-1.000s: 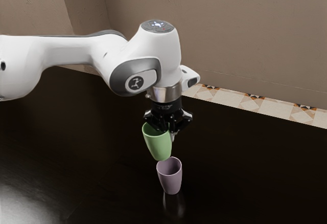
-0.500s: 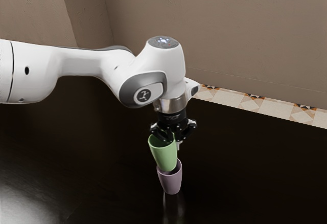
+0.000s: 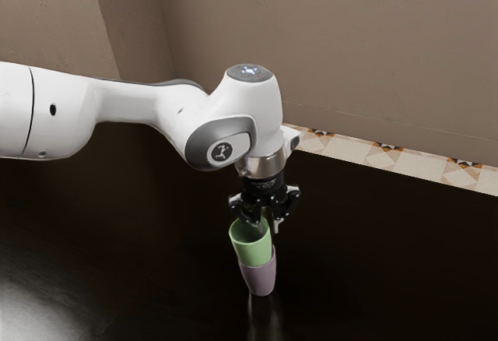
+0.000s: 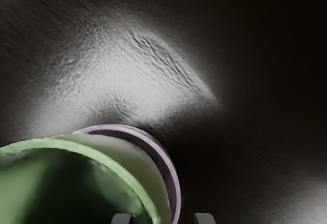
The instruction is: Place the left cup onto the right cup
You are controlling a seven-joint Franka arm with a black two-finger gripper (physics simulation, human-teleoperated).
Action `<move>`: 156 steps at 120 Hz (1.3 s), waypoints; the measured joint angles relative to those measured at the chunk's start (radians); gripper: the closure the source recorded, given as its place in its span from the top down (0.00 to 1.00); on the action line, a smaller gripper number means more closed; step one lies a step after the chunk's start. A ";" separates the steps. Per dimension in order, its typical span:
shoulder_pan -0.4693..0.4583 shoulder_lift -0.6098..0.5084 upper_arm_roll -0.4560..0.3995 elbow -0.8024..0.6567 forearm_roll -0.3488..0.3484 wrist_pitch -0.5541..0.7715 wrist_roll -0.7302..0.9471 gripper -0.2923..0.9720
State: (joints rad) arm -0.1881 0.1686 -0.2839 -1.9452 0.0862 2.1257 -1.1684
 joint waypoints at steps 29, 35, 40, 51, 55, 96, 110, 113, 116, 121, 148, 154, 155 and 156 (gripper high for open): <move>-0.002 -0.059 0.003 -0.006 0.005 -0.015 -0.019 0.63; -0.003 -0.071 0.003 -0.006 0.006 -0.020 -0.022 0.66; -0.003 -0.080 0.003 -0.006 0.006 -0.023 -0.024 0.68; -0.011 -0.100 0.013 0.003 0.010 -0.044 -0.028 0.71; -0.026 -0.105 0.033 0.010 0.010 -0.052 -0.029 0.72; -0.033 -0.074 0.265 0.242 0.048 -0.212 0.206 0.76; -0.029 -0.072 0.337 0.272 0.053 -0.255 0.336 0.76; -0.028 -0.072 0.349 0.278 0.054 -0.261 0.365 0.76; -0.030 -0.072 0.361 0.281 0.055 -0.267 0.394 0.76; -0.033 -0.072 0.382 0.284 0.056 -0.275 0.442 0.77; -0.031 -0.092 0.438 0.283 0.053 -0.289 0.685 0.77; -0.030 -0.106 0.440 0.275 0.050 -0.290 0.727 0.77; -0.031 -0.108 0.440 0.273 0.050 -0.290 0.734 0.77; -0.031 -0.111 0.440 0.271 0.050 -0.290 0.740 0.77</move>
State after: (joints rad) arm -0.2189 0.0578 0.1559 -1.6741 0.1359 1.8356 -0.4282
